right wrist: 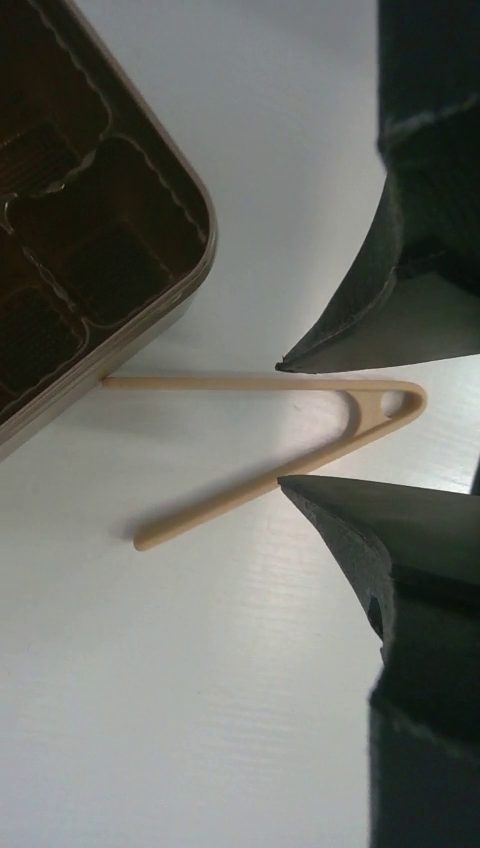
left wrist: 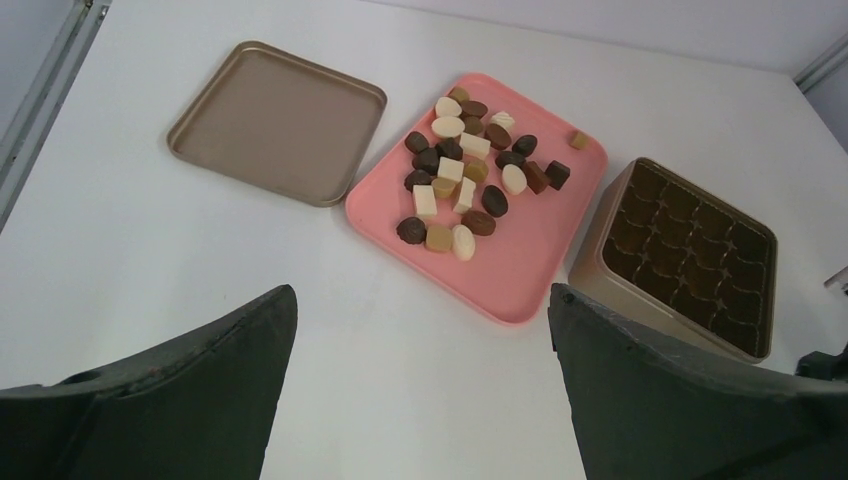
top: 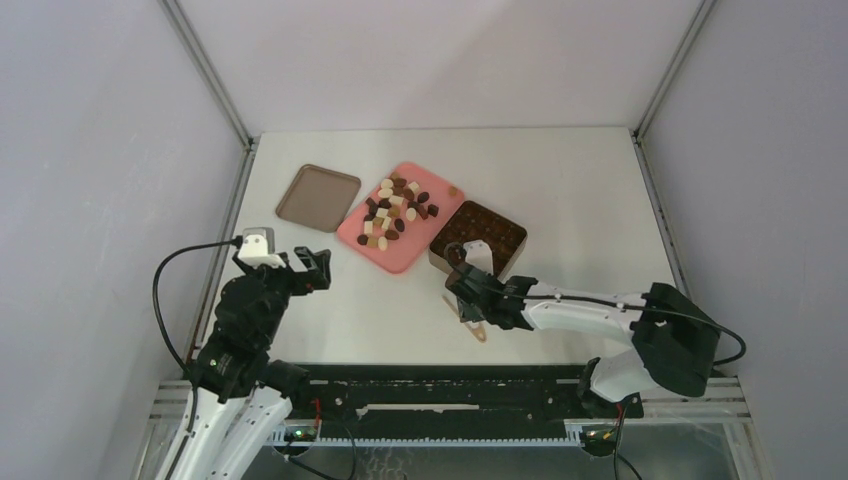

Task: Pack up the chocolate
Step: Pick up the clamp at the center of the board.

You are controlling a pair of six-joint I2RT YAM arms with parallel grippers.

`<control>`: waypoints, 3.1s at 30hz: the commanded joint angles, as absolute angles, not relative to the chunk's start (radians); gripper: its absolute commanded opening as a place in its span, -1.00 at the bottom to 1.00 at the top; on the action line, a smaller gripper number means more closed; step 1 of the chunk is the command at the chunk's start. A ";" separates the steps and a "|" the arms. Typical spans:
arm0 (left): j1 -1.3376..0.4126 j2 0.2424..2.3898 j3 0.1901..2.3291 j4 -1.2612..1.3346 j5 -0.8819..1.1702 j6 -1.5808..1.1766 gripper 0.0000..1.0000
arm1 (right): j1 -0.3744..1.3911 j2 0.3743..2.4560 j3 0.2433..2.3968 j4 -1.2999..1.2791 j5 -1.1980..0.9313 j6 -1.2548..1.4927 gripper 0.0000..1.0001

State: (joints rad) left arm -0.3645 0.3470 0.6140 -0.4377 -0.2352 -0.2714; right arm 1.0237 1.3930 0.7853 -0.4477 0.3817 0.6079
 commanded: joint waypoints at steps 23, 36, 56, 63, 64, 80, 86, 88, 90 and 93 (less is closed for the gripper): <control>-0.371 0.422 0.629 -0.434 -0.134 -0.291 1.00 | 1.060 1.529 0.758 -0.340 0.475 0.733 -0.43; -0.371 0.423 0.629 -0.433 -0.129 -0.290 1.00 | 1.109 1.456 0.764 -0.262 0.336 0.591 -0.27; -0.371 0.425 0.621 -0.420 -0.088 -0.282 1.00 | 1.105 1.644 0.873 -0.350 0.291 0.532 -0.61; -0.371 0.426 0.625 -0.423 -0.046 -0.305 1.00 | 1.106 1.591 0.942 -0.362 0.279 0.517 -1.00; -0.371 0.428 0.628 -0.424 -0.037 -0.314 1.00 | 1.106 1.566 0.947 -0.356 0.279 0.519 -1.00; -0.371 0.477 0.613 -0.323 0.206 -0.547 1.00 | 1.044 1.210 0.871 0.001 0.283 0.663 -1.00; -0.381 0.509 0.584 -0.232 0.277 -0.627 1.00 | 1.001 1.155 0.800 0.202 0.246 0.698 -1.00; -0.385 0.529 0.576 -0.196 0.303 -0.665 1.00 | 0.983 1.143 0.778 0.285 0.218 0.713 -1.00; -0.389 0.552 0.569 -0.156 0.336 -0.703 1.00 | 0.957 1.140 0.759 0.358 0.175 0.732 -1.00; -0.394 0.590 0.562 -0.099 0.367 -0.755 1.00 | 0.922 1.152 0.753 0.434 0.114 0.752 -1.00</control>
